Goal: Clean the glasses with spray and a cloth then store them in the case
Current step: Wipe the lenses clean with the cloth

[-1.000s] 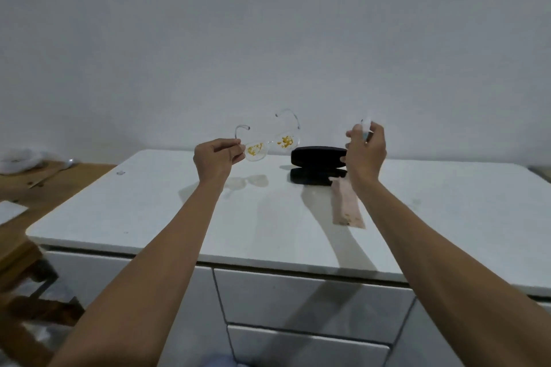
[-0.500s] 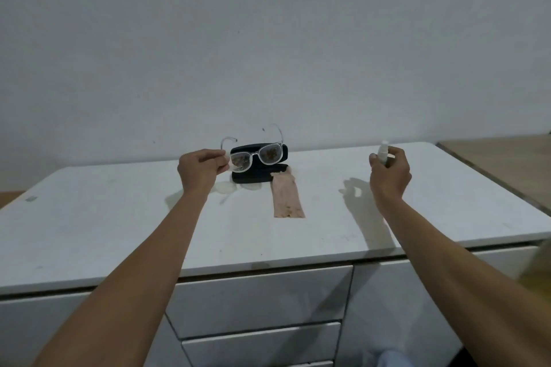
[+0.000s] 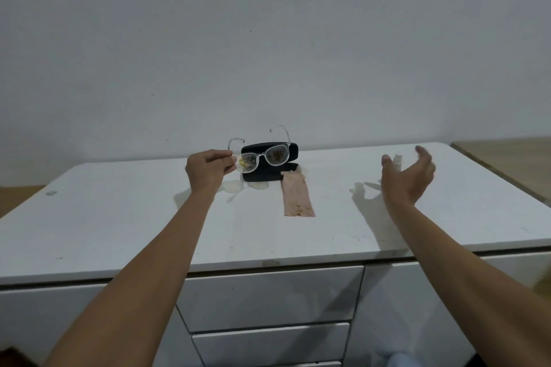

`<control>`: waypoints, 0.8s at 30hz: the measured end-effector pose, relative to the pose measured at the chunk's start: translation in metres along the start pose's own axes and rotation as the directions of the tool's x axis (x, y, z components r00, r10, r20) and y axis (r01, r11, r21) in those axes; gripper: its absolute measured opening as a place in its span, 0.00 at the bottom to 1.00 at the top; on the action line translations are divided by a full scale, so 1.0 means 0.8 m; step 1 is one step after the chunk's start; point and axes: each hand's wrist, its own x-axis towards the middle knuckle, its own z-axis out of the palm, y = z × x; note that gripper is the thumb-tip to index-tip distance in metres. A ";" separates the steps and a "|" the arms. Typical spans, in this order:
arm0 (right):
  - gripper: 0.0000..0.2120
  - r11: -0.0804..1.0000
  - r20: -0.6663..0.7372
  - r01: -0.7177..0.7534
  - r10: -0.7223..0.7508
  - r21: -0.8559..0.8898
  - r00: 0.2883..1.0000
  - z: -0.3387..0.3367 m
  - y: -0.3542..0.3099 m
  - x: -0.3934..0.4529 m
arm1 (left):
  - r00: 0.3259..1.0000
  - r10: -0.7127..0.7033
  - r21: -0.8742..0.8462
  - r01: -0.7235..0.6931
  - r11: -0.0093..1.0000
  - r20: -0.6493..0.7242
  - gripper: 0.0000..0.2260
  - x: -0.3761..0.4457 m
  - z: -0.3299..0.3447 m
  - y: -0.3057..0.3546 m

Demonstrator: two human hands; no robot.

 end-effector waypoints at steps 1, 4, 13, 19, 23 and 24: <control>0.31 0.992 -0.040 0.119 -0.121 -0.034 0.992 0.002 -0.006 -0.002 | 1.000 -0.002 -0.001 0.002 1.000 -0.003 0.08 0.001 -0.002 0.000; 0.28 0.837 -0.036 0.541 -0.545 -0.085 0.838 0.012 -0.034 -0.010 | 1.000 -0.003 -0.009 0.003 1.000 -0.011 0.08 0.001 -0.008 0.001; 0.10 0.843 0.872 0.538 -0.269 0.008 0.408 0.075 -0.087 -0.079 | 0.998 0.008 -0.026 -0.010 1.000 -0.069 0.07 -0.003 -0.045 0.002; 0.16 0.702 0.969 0.695 -0.027 -0.155 0.244 0.089 -0.081 -0.087 | 0.994 -0.004 -0.045 -0.001 0.999 -0.108 0.08 0.002 -0.070 -0.001; 0.16 0.708 0.972 0.675 0.079 -0.210 0.220 0.079 -0.084 -0.087 | 0.993 -0.006 -0.049 0.000 0.999 -0.119 0.08 0.003 -0.077 -0.003; 0.17 0.715 0.971 0.665 0.085 -0.216 0.225 0.078 -0.084 -0.088 | 0.993 -0.009 -0.049 0.003 0.999 -0.118 0.08 0.003 -0.078 -0.004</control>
